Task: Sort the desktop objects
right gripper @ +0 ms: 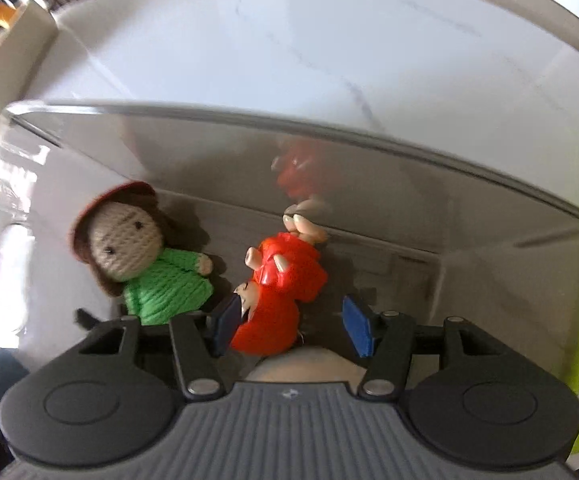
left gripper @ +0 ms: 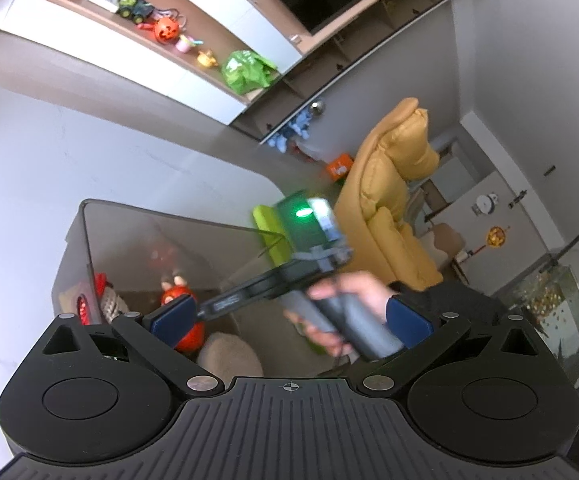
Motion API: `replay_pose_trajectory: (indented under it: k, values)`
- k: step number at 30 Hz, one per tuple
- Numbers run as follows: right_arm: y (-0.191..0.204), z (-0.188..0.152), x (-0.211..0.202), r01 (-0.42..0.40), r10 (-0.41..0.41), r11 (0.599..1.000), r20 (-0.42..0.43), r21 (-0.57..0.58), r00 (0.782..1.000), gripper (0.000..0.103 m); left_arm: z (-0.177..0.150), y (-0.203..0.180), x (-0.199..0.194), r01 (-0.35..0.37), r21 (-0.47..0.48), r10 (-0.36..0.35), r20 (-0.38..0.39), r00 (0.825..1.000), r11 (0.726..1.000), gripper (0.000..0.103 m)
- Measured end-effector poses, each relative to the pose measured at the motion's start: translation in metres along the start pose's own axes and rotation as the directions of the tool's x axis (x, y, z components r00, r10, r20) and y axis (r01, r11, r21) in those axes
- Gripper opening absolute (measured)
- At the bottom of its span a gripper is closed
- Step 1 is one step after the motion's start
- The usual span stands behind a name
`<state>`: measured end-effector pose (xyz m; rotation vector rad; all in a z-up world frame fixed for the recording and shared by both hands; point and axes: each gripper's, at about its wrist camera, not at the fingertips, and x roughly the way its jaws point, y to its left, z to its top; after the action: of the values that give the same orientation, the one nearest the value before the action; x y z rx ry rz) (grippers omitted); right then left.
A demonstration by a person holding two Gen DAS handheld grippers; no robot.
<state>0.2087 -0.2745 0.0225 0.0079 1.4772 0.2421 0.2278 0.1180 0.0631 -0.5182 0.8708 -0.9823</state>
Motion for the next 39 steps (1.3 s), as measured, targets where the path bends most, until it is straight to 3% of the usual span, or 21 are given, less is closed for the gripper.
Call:
replay_pose_trajectory:
  k: [4, 7, 8, 9, 12, 13, 14, 15, 16, 18, 21, 24, 29, 33, 35, 39]
  values:
    - [0.004, 0.009, 0.027, -0.014, 0.016, 0.999, -0.032, 0.05, 0.999, 0.058, 0.001, 0.004, -0.002, -0.005, -0.012, 0.005, 0.005, 1.0, 1.0, 0.103]
    - [-0.013, 0.002, 0.022, -0.1, 0.106, 0.969, -0.013, 0.227, 0.994, 0.057, 0.001, 0.005, -0.002, -0.006, -0.015, 0.006, 0.006, 1.0, 1.0, 0.103]
    - [-0.026, -0.003, 0.02, -0.16, 0.171, 0.925, -0.001, 0.344, 0.985, 0.057, 0.001, 0.006, -0.002, -0.006, -0.018, 0.006, 0.006, 1.0, 1.0, 0.103]
    - [-0.043, -0.011, 0.02, -0.232, 0.249, 0.84, 0.031, 0.49, 0.968, 0.057, 0.001, 0.006, -0.001, -0.007, -0.02, 0.007, 0.005, 1.0, 1.0, 0.103]
    - [-0.072, -0.032, 0.02, -0.33, 0.334, 0.639, 0.136, 0.694, 0.933, 0.057, 0.0, 0.005, 0.002, -0.012, -0.018, 0.012, -0.005, 1.0, 1.0, 0.103]
    - [-0.073, -0.034, 0.017, -0.323, 0.294, 0.643, 0.166, 0.694, 0.941, 0.057, 0.0, 0.005, 0.002, -0.012, -0.015, 0.011, -0.007, 1.0, 1.0, 0.103]
    - [-0.071, -0.033, 0.012, -0.294, 0.238, 0.686, 0.177, 0.665, 0.955, 0.061, -0.001, 0.005, 0.002, -0.011, -0.011, 0.011, -0.008, 1.0, 1.0, 0.103]
    - [-0.066, -0.028, 0.008, -0.255, 0.195, 0.754, 0.164, 0.606, 0.967, 0.066, -0.001, 0.005, 0.002, -0.01, -0.007, 0.01, -0.008, 1.0, 1.0, 0.103]
    - [-0.059, -0.024, 0.004, -0.232, 0.175, 0.815, 0.156, 0.531, 0.972, 0.078, -0.001, 0.004, 0.001, -0.01, -0.004, 0.01, -0.007, 1.0, 1.0, 0.103]
    - [-0.041, -0.022, -0.007, -0.198, 0.147, 0.907, 0.161, 0.371, 0.976, 0.08, -0.001, 0.004, 0.0, -0.009, -0.002, 0.009, -0.003, 1.0, 1.0, 0.103]
    - [-0.007, -0.023, -0.022, -0.187, 0.17, 0.978, 0.158, 0.098, 0.973, 0.08, -0.001, 0.006, -0.001, -0.012, -0.012, 0.012, -0.001, 1.0, 1.0, 0.103]
    - [0.034, -0.028, -0.026, -0.217, 0.235, 0.96, 0.09, -0.177, 0.968, 0.08, 0.0, 0.008, -0.002, -0.015, -0.023, 0.015, 0.005, 1.0, 1.0, 0.103]
    - [0.081, -0.028, 0.004, -0.234, 0.253, 0.933, 0.037, -0.274, 0.967, 0.078, 0.0, 0.008, -0.011, -0.011, -0.023, 0.011, 0.027, 1.0, 1.0, 0.103]
    - [0.111, -0.015, 0.022, -0.087, 0.13, 0.926, 0.096, -0.367, 0.987, 0.076, 0.002, 0.009, -0.017, -0.008, -0.026, 0.009, 0.042, 0.999, 1.0, 0.103]
    - [0.123, -0.01, 0.034, -0.013, 0.065, 0.902, 0.107, -0.431, 0.992, 0.076, 0.002, 0.01, -0.017, -0.009, -0.03, 0.01, 0.043, 0.999, 1.0, 0.103]
    - [0.132, 0.001, 0.064, 0.033, 0.007, 0.885, 0.084, -0.465, 0.996, 0.078, 0.002, 0.012, -0.015, -0.012, -0.038, 0.013, 0.038, 0.999, 0.999, 0.103]
